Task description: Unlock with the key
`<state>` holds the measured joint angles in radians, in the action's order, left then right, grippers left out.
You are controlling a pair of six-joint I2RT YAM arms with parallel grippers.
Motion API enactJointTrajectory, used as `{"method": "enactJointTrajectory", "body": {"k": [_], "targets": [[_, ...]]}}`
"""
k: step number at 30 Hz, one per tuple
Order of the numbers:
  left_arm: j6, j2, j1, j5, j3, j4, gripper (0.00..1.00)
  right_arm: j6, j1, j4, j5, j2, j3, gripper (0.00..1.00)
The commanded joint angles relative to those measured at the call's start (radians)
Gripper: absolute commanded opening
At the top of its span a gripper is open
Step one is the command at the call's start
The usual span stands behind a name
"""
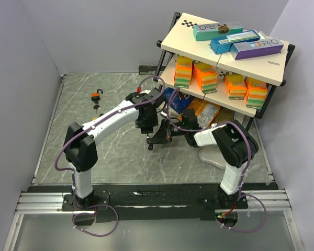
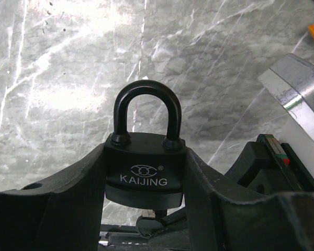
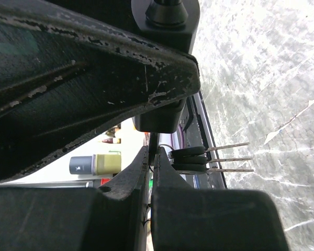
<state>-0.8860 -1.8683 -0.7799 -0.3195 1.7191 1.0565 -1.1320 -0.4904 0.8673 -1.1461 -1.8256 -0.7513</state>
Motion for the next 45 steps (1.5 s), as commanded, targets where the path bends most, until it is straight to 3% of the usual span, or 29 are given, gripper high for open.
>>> {"method": "enactJointTrajectory", "body": {"k": [1,15,33,37,45], "targets": [[-0.051,0.047,-0.062,0.276,0.002,0.134,0.01,0.029,0.067,0.164,0.258,0.014,-0.079,0.0],[-0.039,0.029,-0.062,0.339,0.019,0.122,0.01,0.19,0.067,-0.039,0.309,-0.005,-0.161,0.0],[-0.019,0.044,-0.021,0.487,-0.105,0.042,0.01,0.221,0.067,-0.025,0.405,-0.02,-0.243,0.0],[-0.013,0.026,-0.019,0.493,-0.104,0.062,0.01,0.274,0.056,-0.097,0.454,-0.012,-0.275,0.0],[-0.002,0.0,-0.018,0.505,-0.038,0.094,0.01,0.276,0.055,-0.085,0.454,-0.057,-0.273,0.0]]}}
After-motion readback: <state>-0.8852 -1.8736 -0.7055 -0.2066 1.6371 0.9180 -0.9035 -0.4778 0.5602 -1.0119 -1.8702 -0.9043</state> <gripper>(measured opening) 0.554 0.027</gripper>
